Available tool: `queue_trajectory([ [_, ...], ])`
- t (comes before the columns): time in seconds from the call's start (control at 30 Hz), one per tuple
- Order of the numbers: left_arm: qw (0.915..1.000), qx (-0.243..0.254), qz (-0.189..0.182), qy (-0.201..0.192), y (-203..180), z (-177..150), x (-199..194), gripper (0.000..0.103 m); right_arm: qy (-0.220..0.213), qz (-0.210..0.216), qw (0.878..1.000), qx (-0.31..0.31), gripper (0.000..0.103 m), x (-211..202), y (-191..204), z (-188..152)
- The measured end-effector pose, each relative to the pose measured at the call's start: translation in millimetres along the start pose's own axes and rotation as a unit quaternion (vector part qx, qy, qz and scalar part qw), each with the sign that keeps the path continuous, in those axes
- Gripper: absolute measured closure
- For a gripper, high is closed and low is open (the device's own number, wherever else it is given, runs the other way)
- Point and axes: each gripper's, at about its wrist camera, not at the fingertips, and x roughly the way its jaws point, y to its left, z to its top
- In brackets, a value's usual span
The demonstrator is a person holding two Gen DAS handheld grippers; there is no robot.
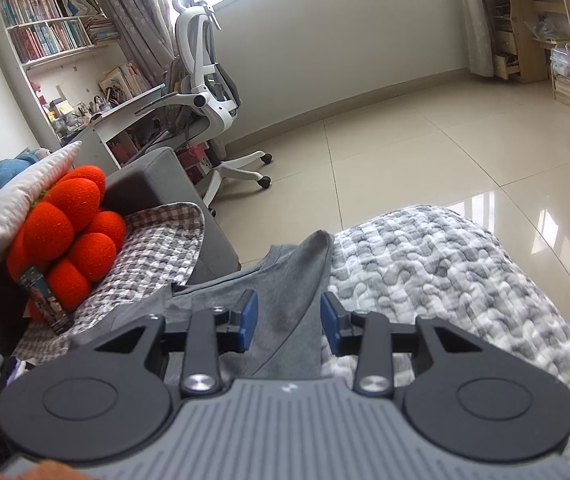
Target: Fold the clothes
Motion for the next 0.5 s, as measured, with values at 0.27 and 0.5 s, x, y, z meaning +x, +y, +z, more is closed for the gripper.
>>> queue_trajectory([
  [0.27, 0.9998, -0.006, -0.016, 0.014, -8, -20, -29, 0.055, 0.015, 0.011, 1.0, 0.01, 0.064, -24, 8, -18],
  [0.5, 0.9986, -0.009, -0.038, 0.035, -3, -46, -42, 0.052, 0.039, 0.033, 0.998, 0.022, 0.062, -41, 11, -43],
])
